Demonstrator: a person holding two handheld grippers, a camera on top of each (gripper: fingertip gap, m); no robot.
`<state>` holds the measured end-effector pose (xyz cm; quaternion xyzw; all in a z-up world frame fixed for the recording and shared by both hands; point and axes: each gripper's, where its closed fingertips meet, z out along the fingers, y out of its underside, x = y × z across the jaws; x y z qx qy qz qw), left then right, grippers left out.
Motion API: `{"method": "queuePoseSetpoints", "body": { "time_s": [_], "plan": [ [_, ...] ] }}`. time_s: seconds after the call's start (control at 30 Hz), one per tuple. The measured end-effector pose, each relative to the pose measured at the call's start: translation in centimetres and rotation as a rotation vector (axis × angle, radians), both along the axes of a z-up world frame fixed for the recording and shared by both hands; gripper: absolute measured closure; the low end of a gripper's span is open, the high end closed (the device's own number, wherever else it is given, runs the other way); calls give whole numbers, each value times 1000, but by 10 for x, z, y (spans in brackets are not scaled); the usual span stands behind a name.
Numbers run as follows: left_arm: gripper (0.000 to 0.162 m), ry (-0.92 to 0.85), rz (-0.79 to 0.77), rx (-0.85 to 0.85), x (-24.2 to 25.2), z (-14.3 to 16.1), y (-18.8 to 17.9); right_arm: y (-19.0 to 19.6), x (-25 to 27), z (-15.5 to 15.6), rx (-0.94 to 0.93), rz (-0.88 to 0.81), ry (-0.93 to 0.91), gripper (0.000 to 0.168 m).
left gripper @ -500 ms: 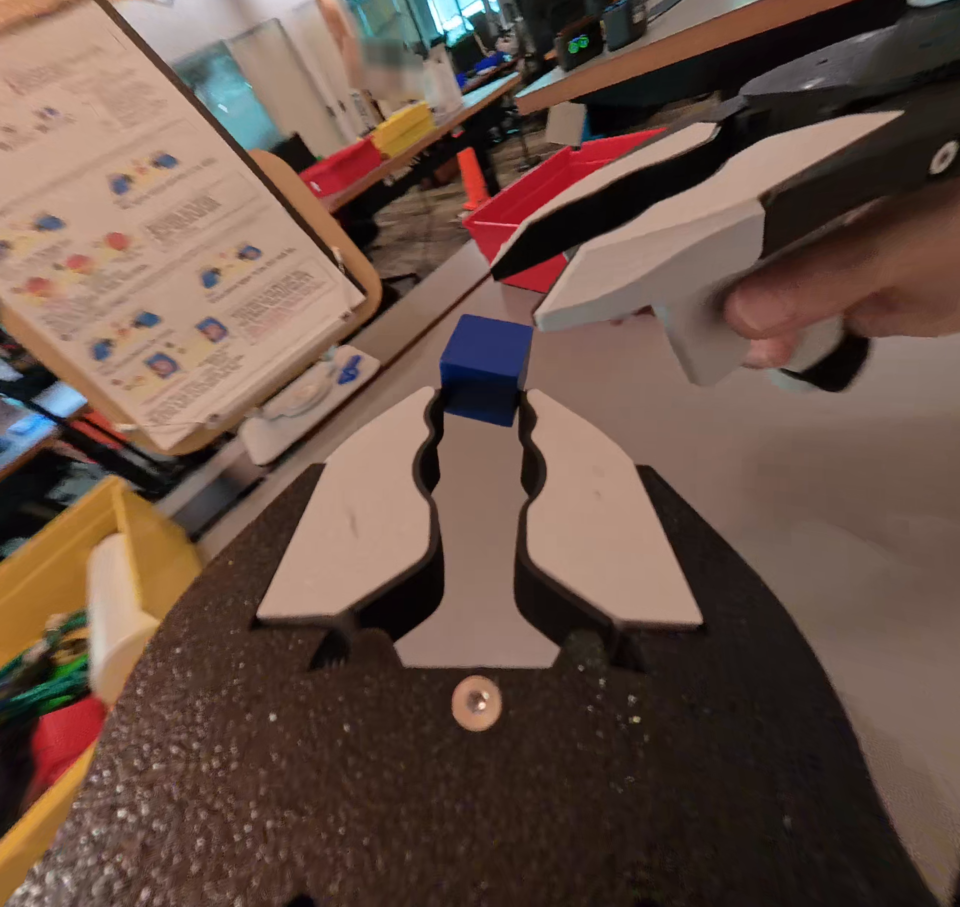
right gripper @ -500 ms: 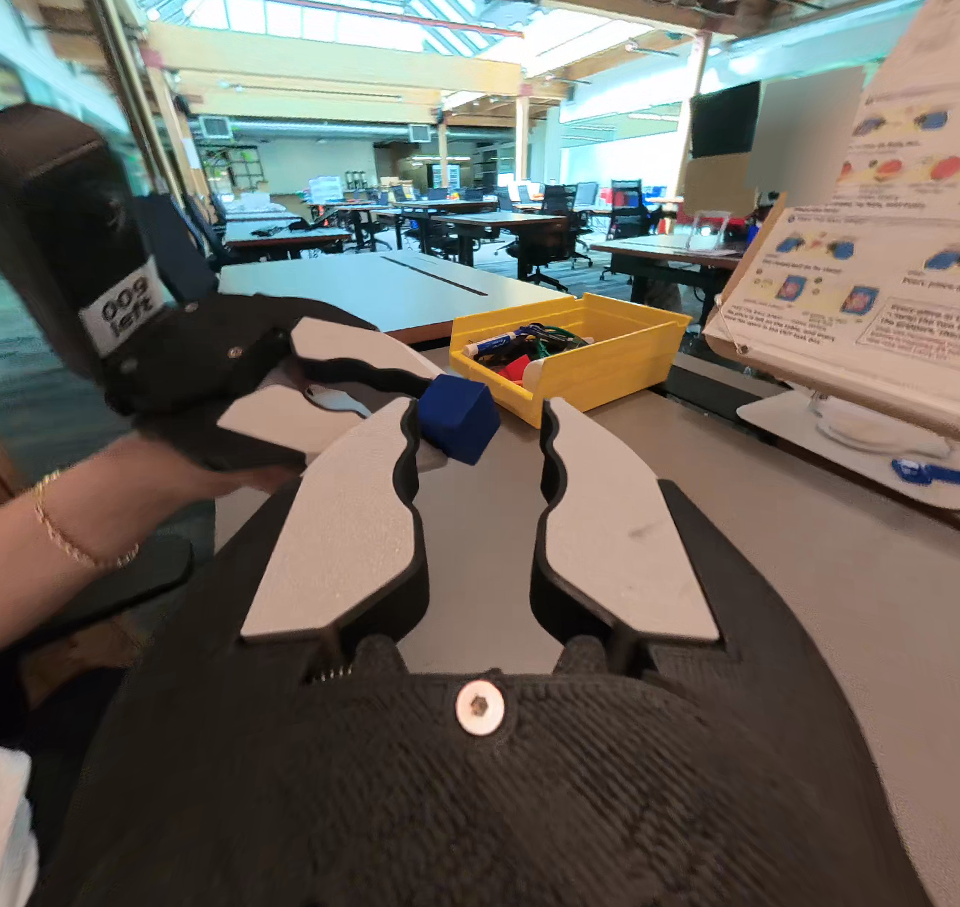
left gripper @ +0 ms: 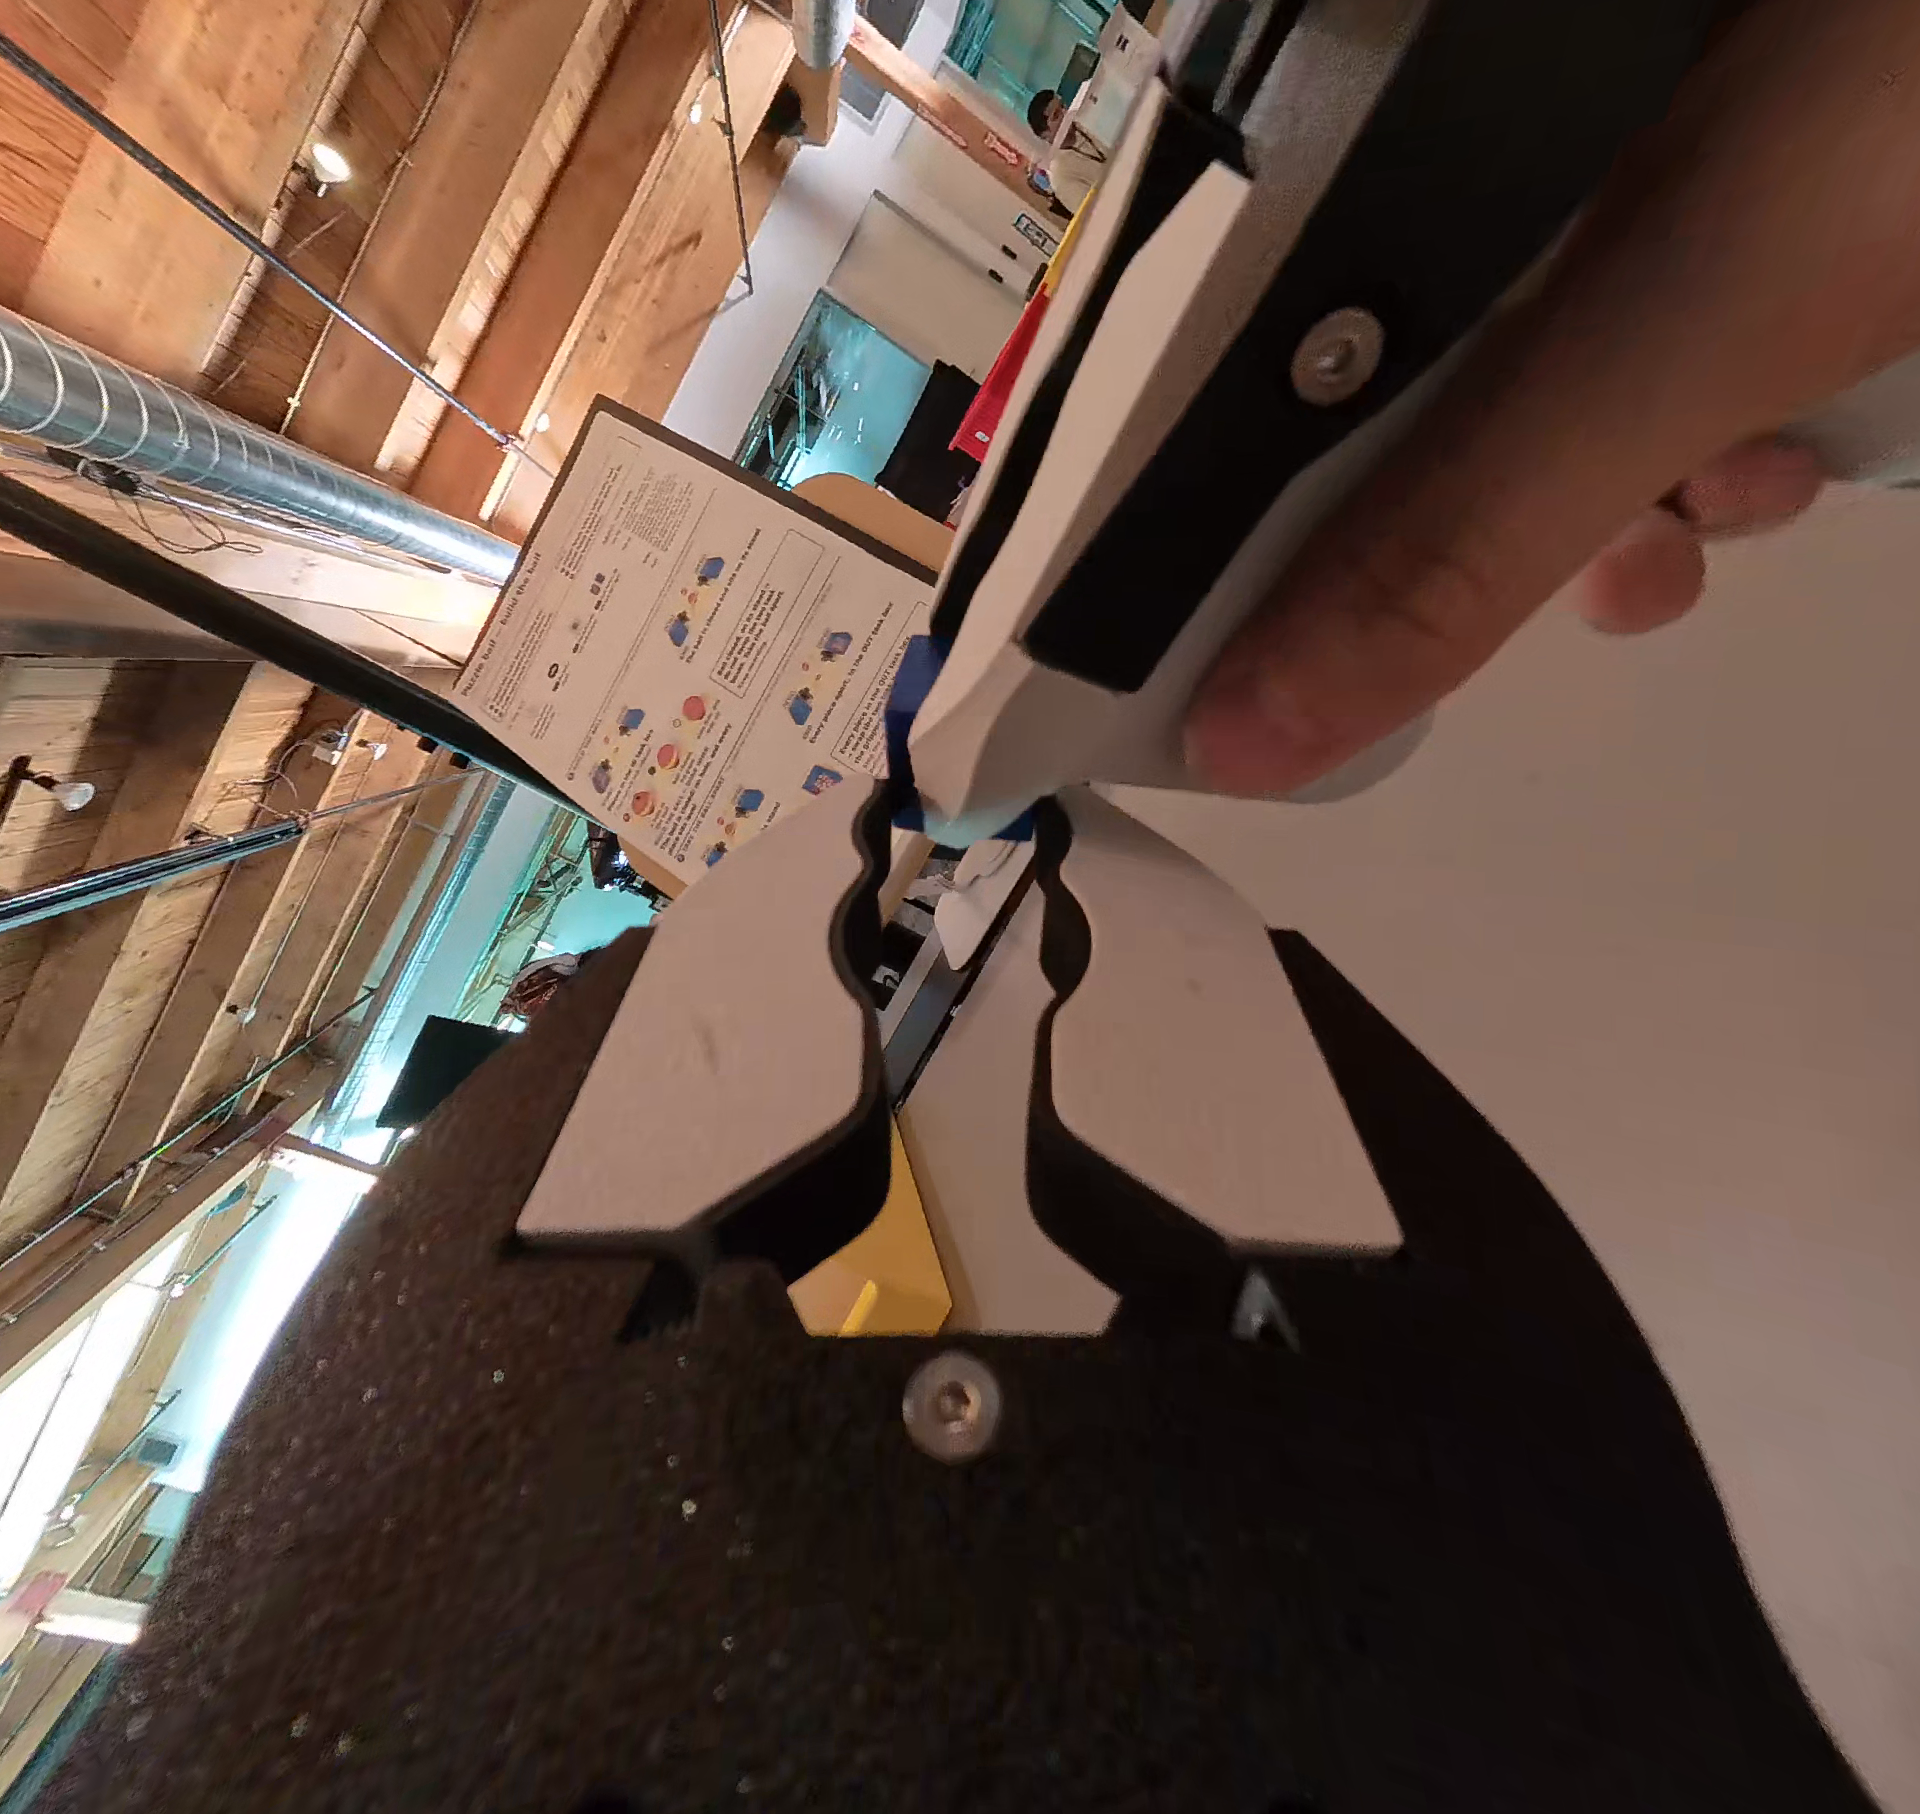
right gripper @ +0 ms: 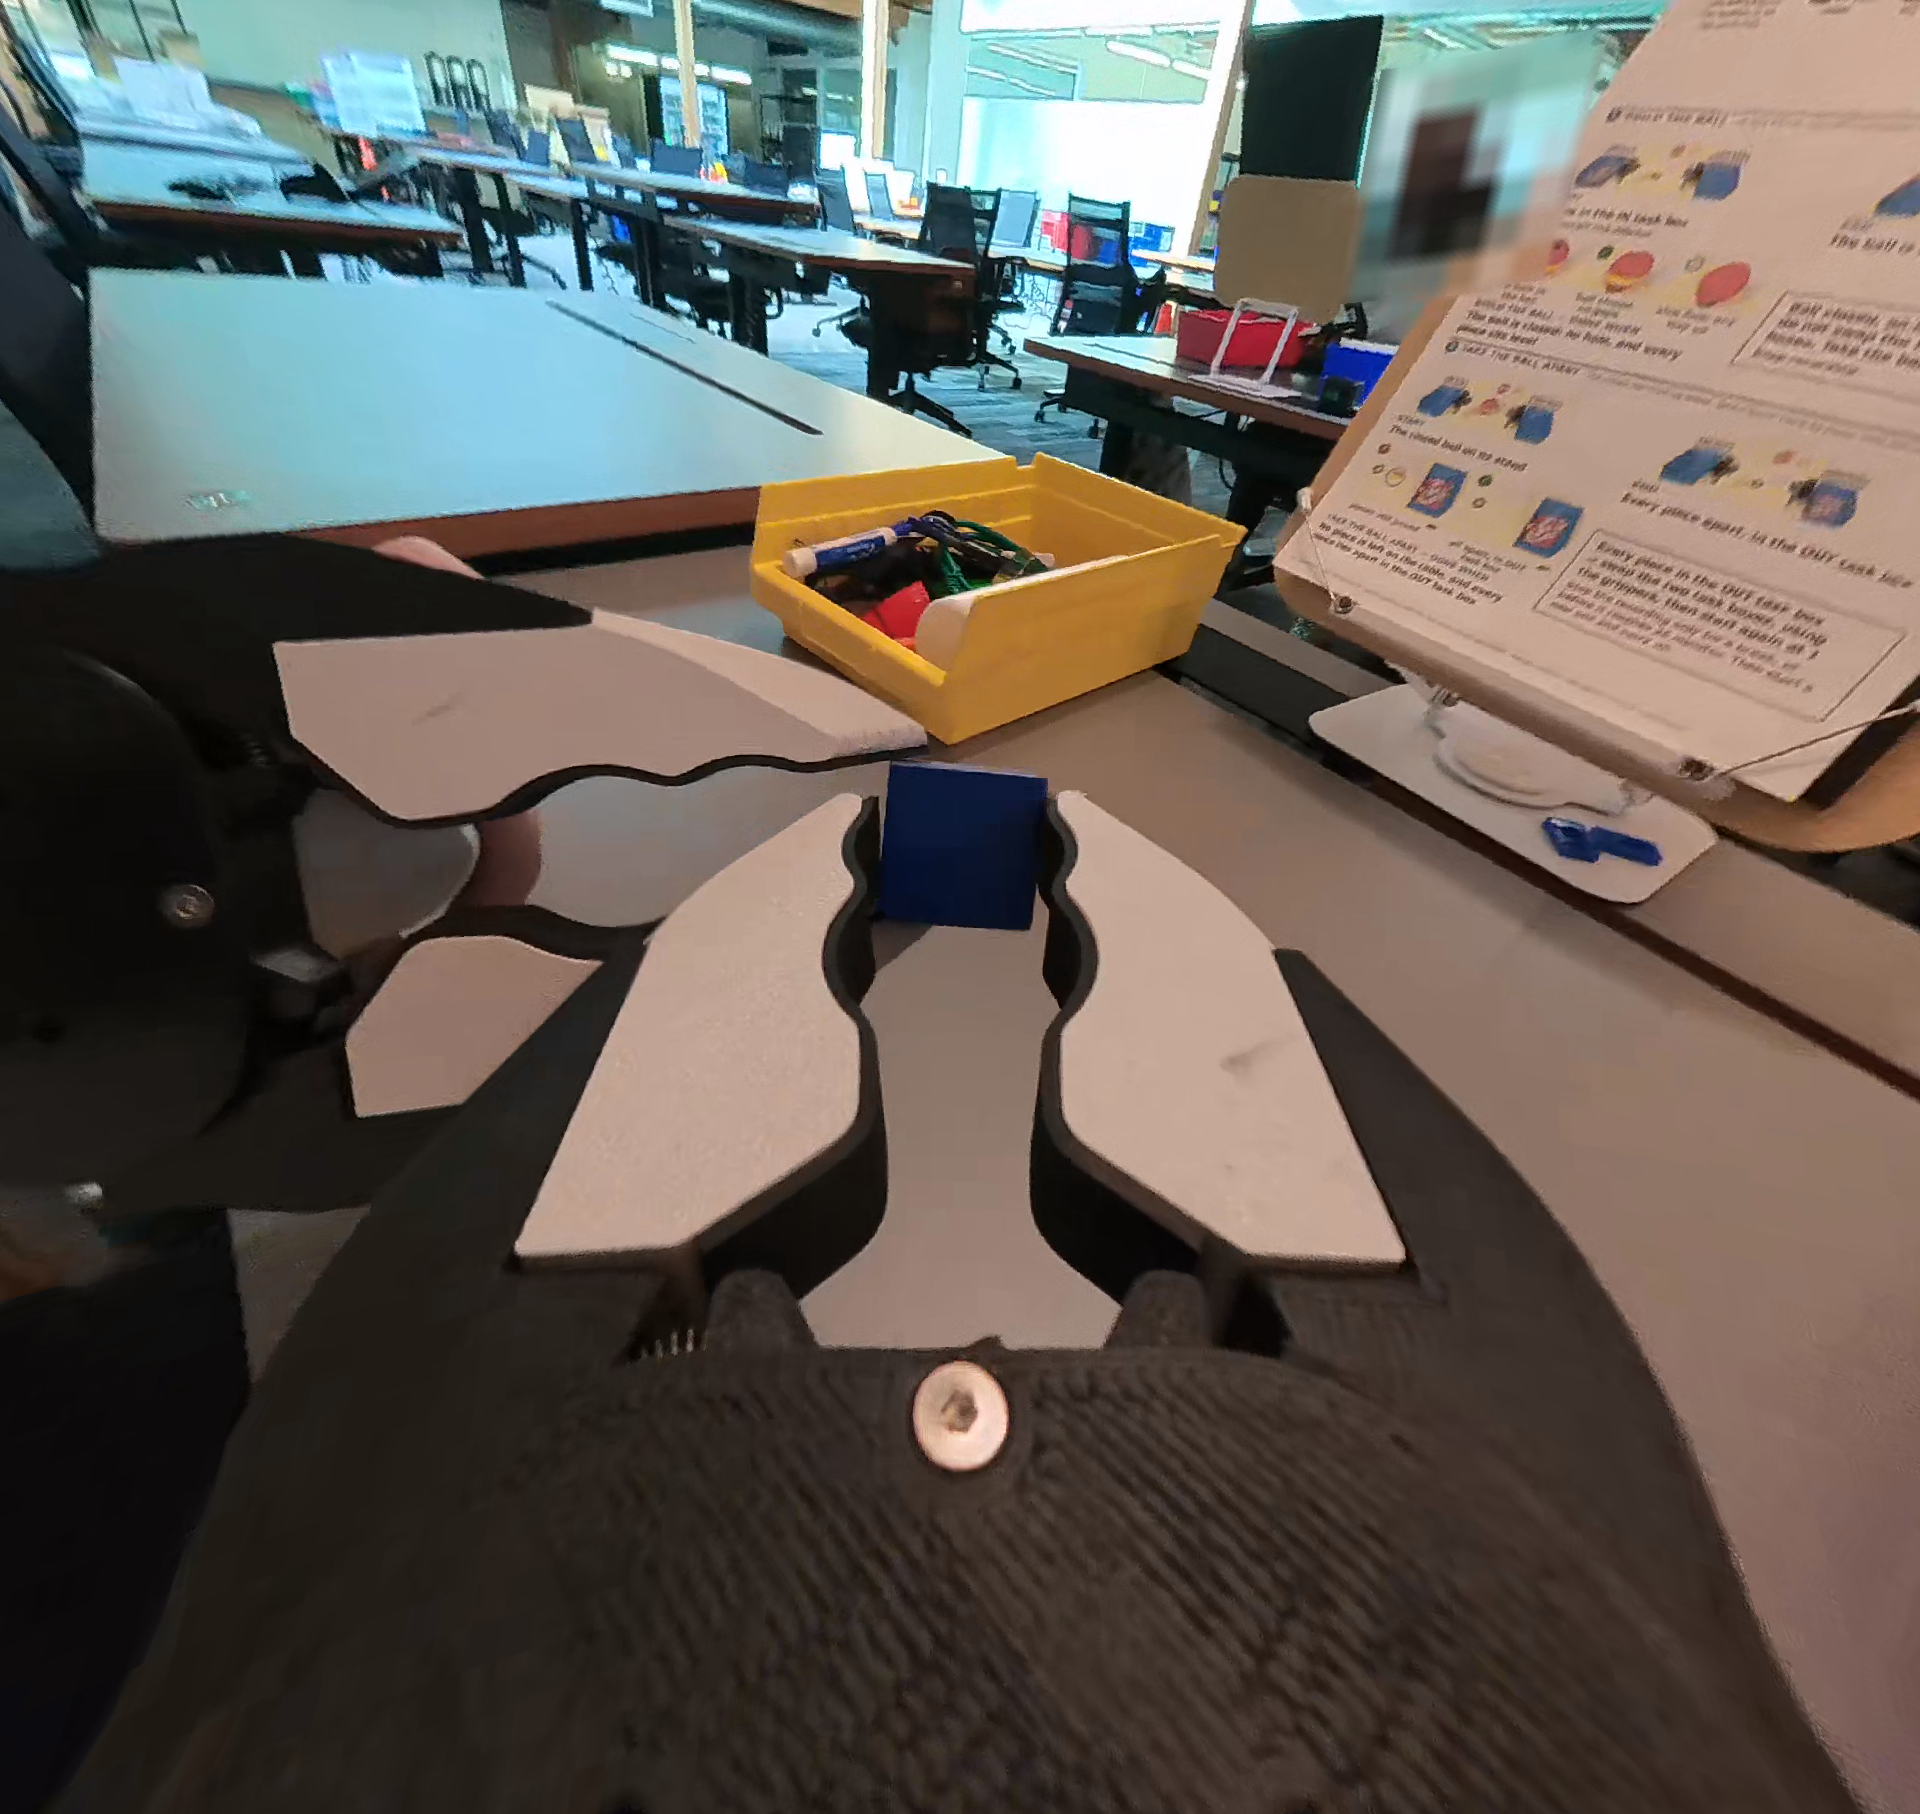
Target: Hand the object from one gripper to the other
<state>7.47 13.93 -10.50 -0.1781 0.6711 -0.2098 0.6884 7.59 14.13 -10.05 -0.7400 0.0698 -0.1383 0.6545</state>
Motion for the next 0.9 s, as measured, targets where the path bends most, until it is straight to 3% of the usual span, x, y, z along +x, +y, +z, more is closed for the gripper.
{"method": "queuePoseSetpoints", "body": {
  "time_s": [0.13,0.23,0.3,0.4,0.53,0.67,0.77,0.9],
  "plan": [
    [136,42,-104,-39,-2,-4,-6,-2,-4,-3,-50,107,-23,140],
    [114,98,-335,-137,-12,-4,-22,-6,-23,-1,-19,339,130,140],
    [102,176,-509,-271,-24,-5,-33,-14,-42,6,35,534,146,140],
    [101,369,-729,-566,-41,-1,-39,-29,-54,11,84,650,-60,140],
    [101,710,-838,-1014,-52,2,-36,-41,-65,17,129,703,-286,140],
    [106,1123,-1054,-1385,-75,5,-49,-42,-72,10,122,722,-435,140],
    [111,1223,-1146,-1506,-81,10,-53,-41,-80,8,117,740,-485,140],
    [116,1331,-1166,-1514,-87,3,-58,-38,-80,2,94,731,-523,140]
  ]
}}
